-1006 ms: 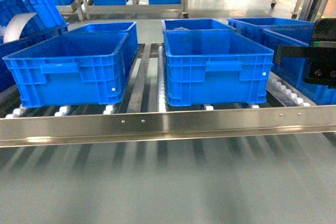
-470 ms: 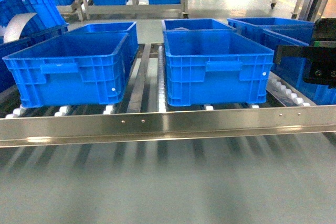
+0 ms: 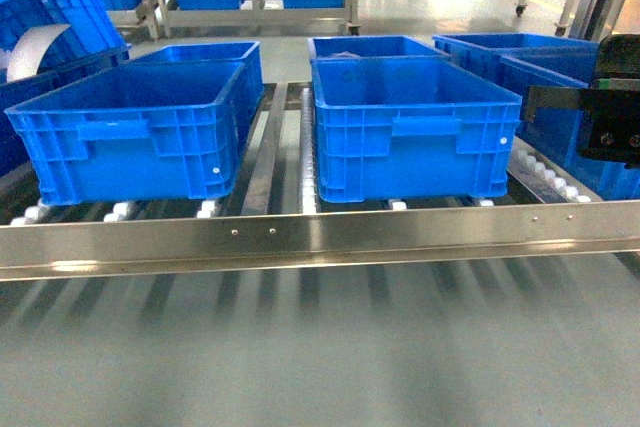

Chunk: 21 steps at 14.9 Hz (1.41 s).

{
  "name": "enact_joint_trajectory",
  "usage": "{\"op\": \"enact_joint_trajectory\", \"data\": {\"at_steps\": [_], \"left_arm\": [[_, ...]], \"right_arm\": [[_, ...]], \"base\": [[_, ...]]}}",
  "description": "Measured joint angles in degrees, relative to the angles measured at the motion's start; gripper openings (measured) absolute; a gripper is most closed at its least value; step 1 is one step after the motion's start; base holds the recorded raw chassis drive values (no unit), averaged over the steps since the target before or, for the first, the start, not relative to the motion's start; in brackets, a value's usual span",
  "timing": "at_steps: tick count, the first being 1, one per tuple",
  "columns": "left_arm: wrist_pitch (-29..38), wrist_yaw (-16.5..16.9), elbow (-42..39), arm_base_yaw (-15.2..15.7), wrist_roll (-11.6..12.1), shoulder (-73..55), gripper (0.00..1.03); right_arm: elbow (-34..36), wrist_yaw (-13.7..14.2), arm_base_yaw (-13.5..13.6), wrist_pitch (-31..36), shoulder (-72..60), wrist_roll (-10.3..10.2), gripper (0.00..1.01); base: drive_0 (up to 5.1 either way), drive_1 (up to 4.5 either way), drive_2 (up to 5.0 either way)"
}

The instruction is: Sort blue parts and orange caps into right shelf containers

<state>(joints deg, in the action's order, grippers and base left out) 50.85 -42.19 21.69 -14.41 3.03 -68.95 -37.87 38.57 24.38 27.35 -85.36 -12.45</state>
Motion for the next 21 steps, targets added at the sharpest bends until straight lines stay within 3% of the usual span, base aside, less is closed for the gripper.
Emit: {"op": "enact_joint_trajectory", "data": {"at_steps": [21], "left_arm": [[-0.1, 0.0, 0.0, 0.0, 0.0, 0.1, 0.41]], "right_arm": [[0.0, 0.0, 0.0, 0.0, 0.0, 0.0, 0.41]], "base": [[0.0, 0.0, 0.0]]}}
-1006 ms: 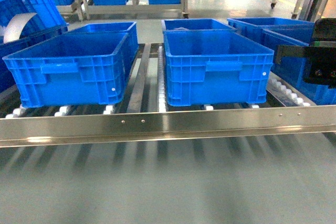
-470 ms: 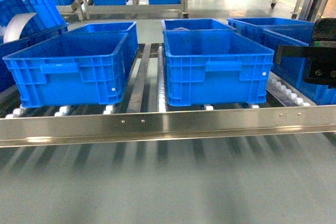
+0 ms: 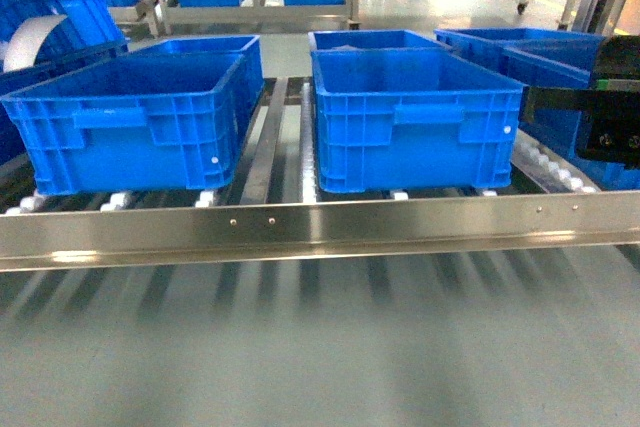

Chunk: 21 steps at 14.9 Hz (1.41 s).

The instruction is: Sort blue parts and orange caps into right shelf containers

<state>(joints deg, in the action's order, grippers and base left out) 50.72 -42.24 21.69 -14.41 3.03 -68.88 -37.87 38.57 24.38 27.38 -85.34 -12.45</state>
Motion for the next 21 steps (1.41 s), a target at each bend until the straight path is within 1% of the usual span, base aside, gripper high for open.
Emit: {"op": "enact_joint_trajectory", "data": {"at_steps": [10, 21], "left_arm": [[0.1, 0.0, 0.0, 0.0, 0.0, 0.0, 0.41], [0.1, 0.0, 0.0, 0.0, 0.0, 0.0, 0.41]], "right_arm": [[0.0, 0.0, 0.0, 0.0, 0.0, 0.0, 0.41], [0.0, 0.0, 0.0, -0.1, 0.0, 0.0, 0.41]], "base": [[0.0, 0.0, 0.0], [0.0, 4.31, -4.2]]}}
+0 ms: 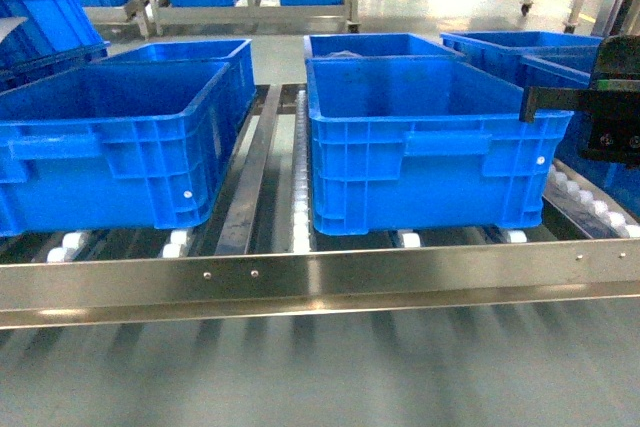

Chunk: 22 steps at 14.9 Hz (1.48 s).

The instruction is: Sort blue parts and orange caps into right shelf containers

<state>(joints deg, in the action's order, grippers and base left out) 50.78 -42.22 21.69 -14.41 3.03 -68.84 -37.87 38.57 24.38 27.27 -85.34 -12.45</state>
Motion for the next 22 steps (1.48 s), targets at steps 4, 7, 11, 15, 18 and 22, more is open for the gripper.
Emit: {"op": "enact_joint_trajectory", "data": {"at_steps": [4, 7, 11, 15, 18, 22], "left_arm": [[0.0, 0.0, 0.0, 0.0, 0.0, 0.0, 0.41], [0.0, 0.0, 0.0, 0.0, 0.0, -0.1, 0.41], [0.1, 0.0, 0.0, 0.0, 0.0, -0.1, 0.41], [0.1, 0.1, 0.0, -0.1, 0.0, -0.1, 0.41], [0.2, -0.2, 0.0, 0.1, 0.0, 0.0, 0.41], [0.0, -0.2, 0.0, 0.1, 0.0, 0.0, 0.41]], "right_arm": [[0.0, 0.0, 0.0, 0.2, 0.0, 0.0, 0.41], [0.0, 0.0, 0.0, 0.2, 0.0, 0.0, 0.41], [0.0, 0.0, 0.0, 0.2, 0.0, 0.0, 0.41], [0.0, 0.1, 0.0, 0.1, 0.0, 0.0, 0.41], [0.0, -0.2, 0.0, 0.2, 0.0, 0.0, 0.41], [0.0, -0.2, 0.0, 0.2, 0.0, 0.0, 0.41]], "base": [[0.2, 4.31, -4.0], [0.0, 1.02, -0.9], [0.0, 0.0, 0.0], [-2.7, 3.7, -0.5], [-1.2, 1.66, -0.2], [0.0, 0.0, 0.0]]}}
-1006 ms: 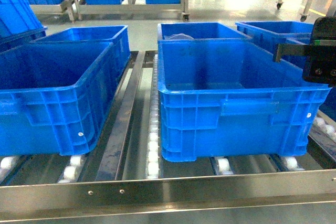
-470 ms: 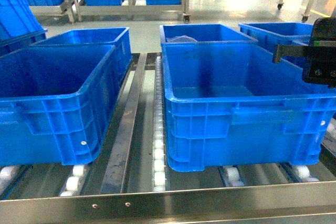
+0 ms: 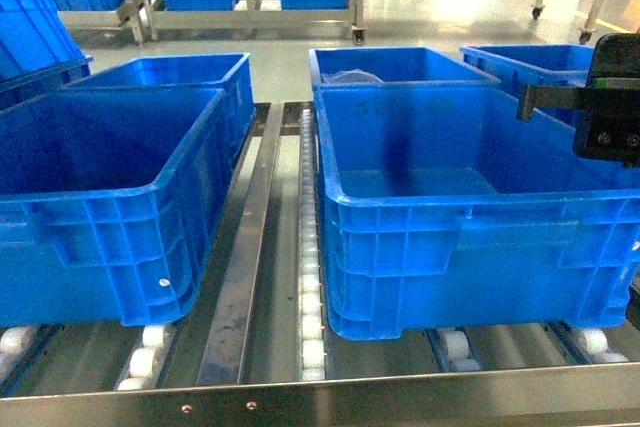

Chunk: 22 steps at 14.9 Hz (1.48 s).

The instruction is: Sort blue parts and orange caps into right shelf containers

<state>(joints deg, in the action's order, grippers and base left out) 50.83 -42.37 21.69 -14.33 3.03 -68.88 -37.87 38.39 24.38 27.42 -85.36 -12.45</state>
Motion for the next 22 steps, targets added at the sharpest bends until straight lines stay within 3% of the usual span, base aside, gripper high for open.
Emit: {"op": "enact_joint_trajectory", "data": {"at_steps": [7, 16, 22], "left_arm": [[0.1, -0.1, 0.0, 0.2, 0.0, -0.1, 0.41], [0.0, 0.0, 0.0, 0.0, 0.0, 0.0, 0.41], [-0.1, 0.0, 0.0, 0.0, 0.0, 0.0, 0.41]], "right_arm": [[0.0, -0.1, 0.1, 0.0, 0.0, 0.0, 0.41], [0.0, 0.0, 0.0, -0.1, 0.1, 0.0, 0.41], [0.0, 0.0, 0.0, -0.1, 0.1, 0.0, 0.41]], "base": [[-3.3, 4.01, -0.6], [0.0, 0.0, 0.0], [-0.1, 4.07, -4.2]]}}
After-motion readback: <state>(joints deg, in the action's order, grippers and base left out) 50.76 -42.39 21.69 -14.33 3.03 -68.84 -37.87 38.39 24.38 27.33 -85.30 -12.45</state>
